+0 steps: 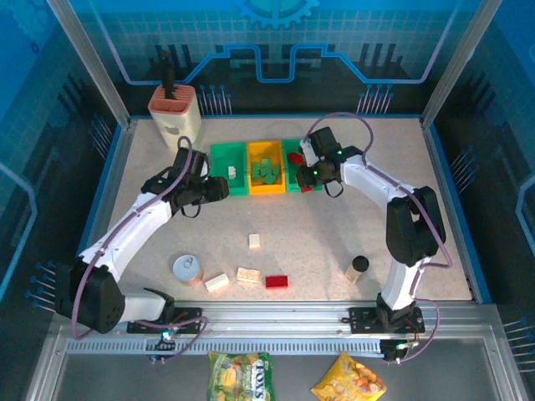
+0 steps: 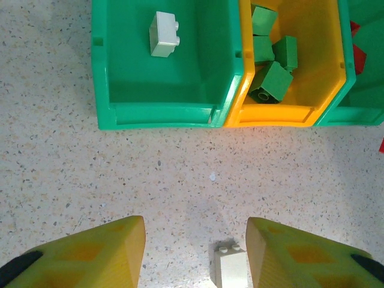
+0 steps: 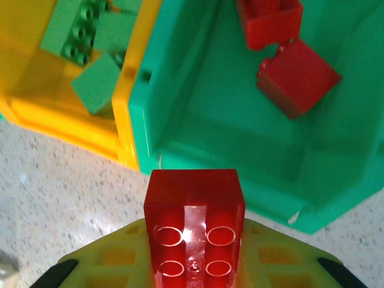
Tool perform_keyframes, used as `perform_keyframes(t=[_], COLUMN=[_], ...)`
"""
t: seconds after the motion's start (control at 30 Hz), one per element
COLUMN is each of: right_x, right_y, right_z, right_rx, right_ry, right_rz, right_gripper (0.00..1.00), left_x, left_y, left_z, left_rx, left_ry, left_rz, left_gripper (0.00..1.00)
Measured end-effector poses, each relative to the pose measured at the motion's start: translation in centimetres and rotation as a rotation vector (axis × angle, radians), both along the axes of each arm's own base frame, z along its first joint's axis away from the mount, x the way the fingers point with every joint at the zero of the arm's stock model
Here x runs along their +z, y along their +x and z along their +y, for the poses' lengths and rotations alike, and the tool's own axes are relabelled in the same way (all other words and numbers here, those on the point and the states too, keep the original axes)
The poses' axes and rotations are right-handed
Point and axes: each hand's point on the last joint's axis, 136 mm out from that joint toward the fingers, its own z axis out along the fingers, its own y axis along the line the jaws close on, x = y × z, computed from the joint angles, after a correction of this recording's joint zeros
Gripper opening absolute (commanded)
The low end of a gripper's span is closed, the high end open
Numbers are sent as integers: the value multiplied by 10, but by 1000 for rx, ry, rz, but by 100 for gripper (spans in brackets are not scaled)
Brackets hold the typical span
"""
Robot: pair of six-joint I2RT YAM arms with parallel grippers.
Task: Sort the legos into containers by color
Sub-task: Place the lego in the container.
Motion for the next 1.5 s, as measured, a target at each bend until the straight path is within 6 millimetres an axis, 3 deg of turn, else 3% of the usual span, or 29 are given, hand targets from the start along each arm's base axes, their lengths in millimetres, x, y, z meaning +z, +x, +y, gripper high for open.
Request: perform_keyframes(t=[0.33,0.63,0.83,1.1,1.37,1.5], right_x=[-6,-19,-30,-29,-32,-23], right_y=[45,67,68,68,64,58], right_z=[7,14,15,15,14,12], right_rx=[-78,-102,-112,-127,-132,-130], right_ry=[100,156,169,189,194,198], right_rz=[39,79,112,121,128,118], right_gripper=[23,26,31,39,44,44], left_x=[0,0,1,-12,-12,-17], left_y=[0,0,-3,-14,-21,-25], left_z=[0,0,-1,-1,-2,-2], left_rx=[0,0,-1,6,15,20], left_ry=[-1,-1,-10,-25,-52,-56], left_rz=[0,0,5,56,72,93], left_gripper=[49,49,49,52,52,52])
